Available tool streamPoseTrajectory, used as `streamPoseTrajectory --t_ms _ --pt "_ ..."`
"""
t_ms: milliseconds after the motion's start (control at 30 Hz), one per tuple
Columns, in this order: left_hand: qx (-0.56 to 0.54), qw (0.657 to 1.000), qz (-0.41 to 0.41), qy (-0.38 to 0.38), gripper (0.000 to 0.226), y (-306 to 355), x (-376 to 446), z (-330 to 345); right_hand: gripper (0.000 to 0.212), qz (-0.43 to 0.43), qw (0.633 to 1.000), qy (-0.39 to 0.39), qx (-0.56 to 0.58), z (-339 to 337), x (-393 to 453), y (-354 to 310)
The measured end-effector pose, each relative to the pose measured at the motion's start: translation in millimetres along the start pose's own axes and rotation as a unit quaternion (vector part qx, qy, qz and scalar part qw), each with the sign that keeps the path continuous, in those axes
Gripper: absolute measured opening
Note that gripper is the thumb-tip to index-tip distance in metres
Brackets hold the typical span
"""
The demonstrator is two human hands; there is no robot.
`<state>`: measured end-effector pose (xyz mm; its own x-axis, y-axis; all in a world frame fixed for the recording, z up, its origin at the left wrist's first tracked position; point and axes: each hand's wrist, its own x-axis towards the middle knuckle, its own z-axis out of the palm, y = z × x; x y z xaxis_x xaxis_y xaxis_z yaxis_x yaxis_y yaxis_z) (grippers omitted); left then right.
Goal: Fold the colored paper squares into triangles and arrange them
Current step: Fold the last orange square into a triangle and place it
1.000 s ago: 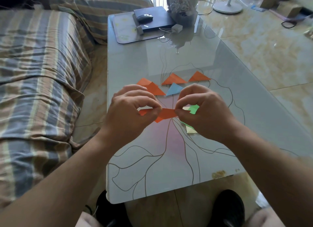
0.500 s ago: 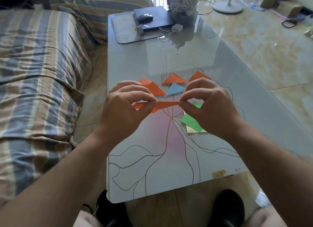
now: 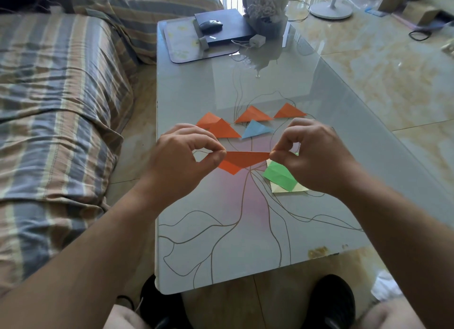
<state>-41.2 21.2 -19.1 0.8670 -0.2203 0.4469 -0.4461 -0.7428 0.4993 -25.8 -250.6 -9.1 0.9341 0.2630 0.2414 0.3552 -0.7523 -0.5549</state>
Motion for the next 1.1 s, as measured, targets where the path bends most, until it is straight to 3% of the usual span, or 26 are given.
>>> streamPoseTrajectory --t_ms 133,267,400,567,633,733,833,967,1033,1100 --pt "0.015 1.000 -0.007 -0.019 0.006 4.6 -0.1 -1.4 0.026 0.018 0.999 -0.047 -0.011 0.4 -0.3 -1.2" --pt "0.017 0.995 -0.062 -0.071 0.008 7.0 -0.5 -2.7 0.007 0.051 0.993 -0.109 -0.011 -1.0 0.0 -2.9" --pt "0.001 0.987 -0.099 -0.124 0.008 9.4 -1.7 1.0 0.044 0.105 0.980 -0.131 0.105 2.5 -4.0 -10.5" --pt "-0.015 0.981 -0.082 -0.175 0.014 21.4 -4.1 12.4 0.047 0.114 0.961 -0.180 0.178 21.6 -11.4 -25.7" --pt "-0.068 0.976 -0.113 -0.173 0.019 25.0 -6.4 15.4 0.048 0.125 0.950 -0.195 0.208 27.9 -14.6 -27.6" --pt "-0.250 0.941 -0.185 -0.136 0.021 28.8 -6.5 15.1 0.045 0.163 0.915 -0.185 0.319 26.5 -13.8 -31.6" --pt "-0.343 0.900 -0.251 -0.101 0.035 29.6 -3.7 14.6 0.043 0.214 0.862 -0.165 0.429 19.7 -9.8 -30.9" --pt "-0.384 0.841 -0.325 -0.200 0.042 26.7 -1.5 10.2 0.044 0.260 0.823 -0.145 0.484 15.3 -7.4 -28.2" --pt "-0.374 0.837 -0.313 -0.247 0.036 26.7 -3.2 9.4 0.046 0.271 0.822 -0.142 0.480 15.7 -6.9 -27.3" --pt "-0.389 0.836 -0.311 -0.231 0.033 27.0 -4.7 9.9 0.045 0.276 0.826 -0.139 0.471 17.2 -6.2 -27.9"
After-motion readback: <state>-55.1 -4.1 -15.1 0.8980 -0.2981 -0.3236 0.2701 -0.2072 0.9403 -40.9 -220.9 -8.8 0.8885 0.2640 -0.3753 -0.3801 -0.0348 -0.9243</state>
